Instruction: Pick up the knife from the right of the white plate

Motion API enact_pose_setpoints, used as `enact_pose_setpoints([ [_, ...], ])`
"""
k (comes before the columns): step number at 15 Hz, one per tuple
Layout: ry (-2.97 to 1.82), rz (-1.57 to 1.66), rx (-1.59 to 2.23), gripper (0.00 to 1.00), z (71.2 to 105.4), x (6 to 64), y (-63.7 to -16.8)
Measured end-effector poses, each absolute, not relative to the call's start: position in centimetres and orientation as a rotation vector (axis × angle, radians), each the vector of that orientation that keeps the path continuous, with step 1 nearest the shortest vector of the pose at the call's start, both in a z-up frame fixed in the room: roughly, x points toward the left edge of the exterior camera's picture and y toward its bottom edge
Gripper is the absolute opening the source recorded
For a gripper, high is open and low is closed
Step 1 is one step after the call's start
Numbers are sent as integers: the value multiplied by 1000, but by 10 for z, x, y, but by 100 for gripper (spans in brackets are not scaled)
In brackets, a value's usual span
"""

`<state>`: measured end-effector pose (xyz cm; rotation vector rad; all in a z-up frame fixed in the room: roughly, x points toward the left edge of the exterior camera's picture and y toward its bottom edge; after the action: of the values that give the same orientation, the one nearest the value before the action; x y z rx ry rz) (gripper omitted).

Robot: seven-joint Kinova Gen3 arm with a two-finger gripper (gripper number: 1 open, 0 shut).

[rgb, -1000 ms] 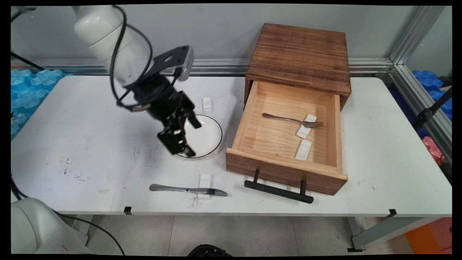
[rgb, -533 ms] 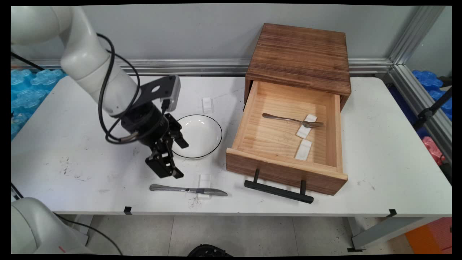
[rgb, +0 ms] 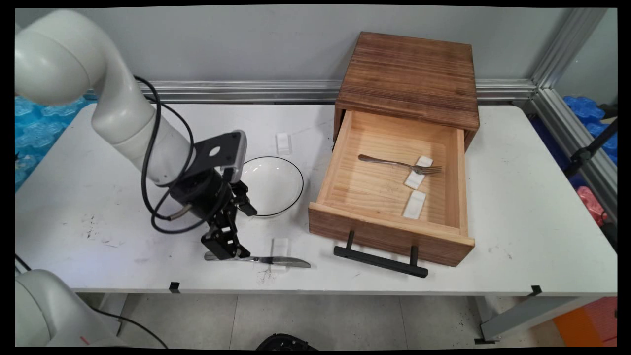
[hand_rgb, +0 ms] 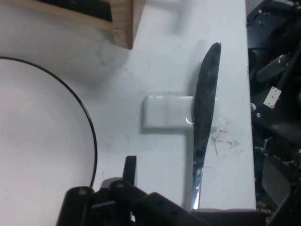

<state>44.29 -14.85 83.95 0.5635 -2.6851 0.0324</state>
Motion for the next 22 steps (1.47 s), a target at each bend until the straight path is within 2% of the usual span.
enact_pose_setpoints([
  [10, -2722, 71, 488, 100, 810, 439, -124],
  [22, -2731, 116, 445, 100, 790, 439, -127],
])
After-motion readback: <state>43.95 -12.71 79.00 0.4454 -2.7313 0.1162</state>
